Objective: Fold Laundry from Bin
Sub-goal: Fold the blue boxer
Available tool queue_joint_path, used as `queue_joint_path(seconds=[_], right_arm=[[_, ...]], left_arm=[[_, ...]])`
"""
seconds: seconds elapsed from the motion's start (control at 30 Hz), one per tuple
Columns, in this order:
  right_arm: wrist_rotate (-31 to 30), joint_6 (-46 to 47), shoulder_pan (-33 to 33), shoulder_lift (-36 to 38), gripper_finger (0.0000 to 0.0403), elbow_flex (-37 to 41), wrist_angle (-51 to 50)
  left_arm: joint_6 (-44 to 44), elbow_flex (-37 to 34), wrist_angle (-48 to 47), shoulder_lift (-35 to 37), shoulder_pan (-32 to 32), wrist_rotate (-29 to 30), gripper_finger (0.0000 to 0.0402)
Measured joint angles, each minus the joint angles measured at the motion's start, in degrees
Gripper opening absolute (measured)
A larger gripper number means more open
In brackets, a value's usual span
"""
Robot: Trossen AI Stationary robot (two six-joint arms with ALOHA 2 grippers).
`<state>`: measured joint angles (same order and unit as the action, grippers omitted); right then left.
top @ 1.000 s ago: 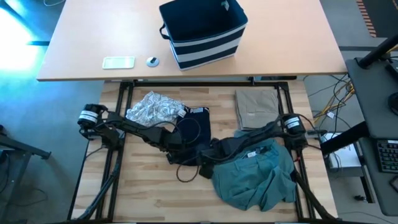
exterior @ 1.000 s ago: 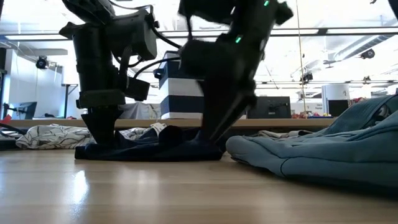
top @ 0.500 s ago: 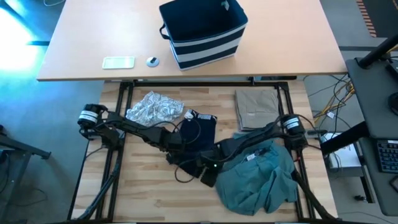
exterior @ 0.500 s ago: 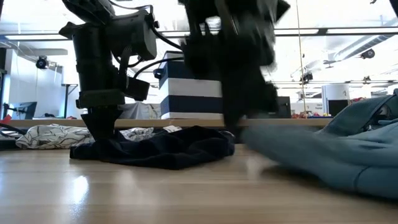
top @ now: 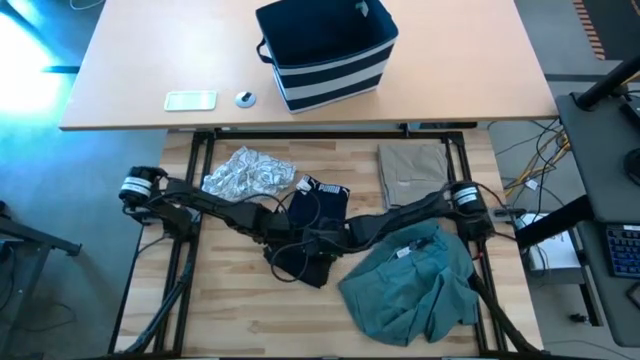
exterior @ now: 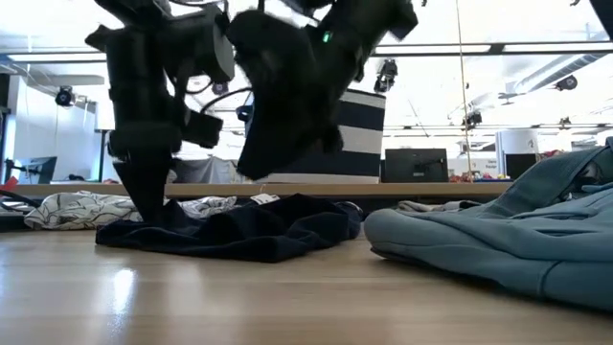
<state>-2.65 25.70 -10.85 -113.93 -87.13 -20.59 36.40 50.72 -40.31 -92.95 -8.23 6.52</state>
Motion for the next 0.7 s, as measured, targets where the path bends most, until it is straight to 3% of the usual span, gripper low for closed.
queue_joint_path(seconds=[0.13,0.27,0.4,0.57,0.7], right_arm=[[2.65,-0.10,-0.82,-3.27,0.0079,0.00,1.47],[9.24,1.11,-2.57,-5.76,0.0064,0.03,-0.02],[14.57,4.89,-4.48,-4.68,0.0049,0.03,-4.73],[13.93,6.44,-6.78,-0.54,0.0039,0.03,-9.45],[4.89,6.52,-6.99,1.11,0.0038,0.02,-8.77]], left_arm=[[-0.66,0.00,-2.82,3.84,-0.22,-0.35,0.0237],[-3.34,0.04,-3.17,8.39,-0.35,0.06,0.0237],[-6.72,-0.51,5.88,9.99,0.31,3.37,0.0237],[-11.34,-1.49,18.98,4.47,1.85,3.50,0.0237],[-14.10,-1.11,19.29,-1.99,2.14,3.57,0.0237]])
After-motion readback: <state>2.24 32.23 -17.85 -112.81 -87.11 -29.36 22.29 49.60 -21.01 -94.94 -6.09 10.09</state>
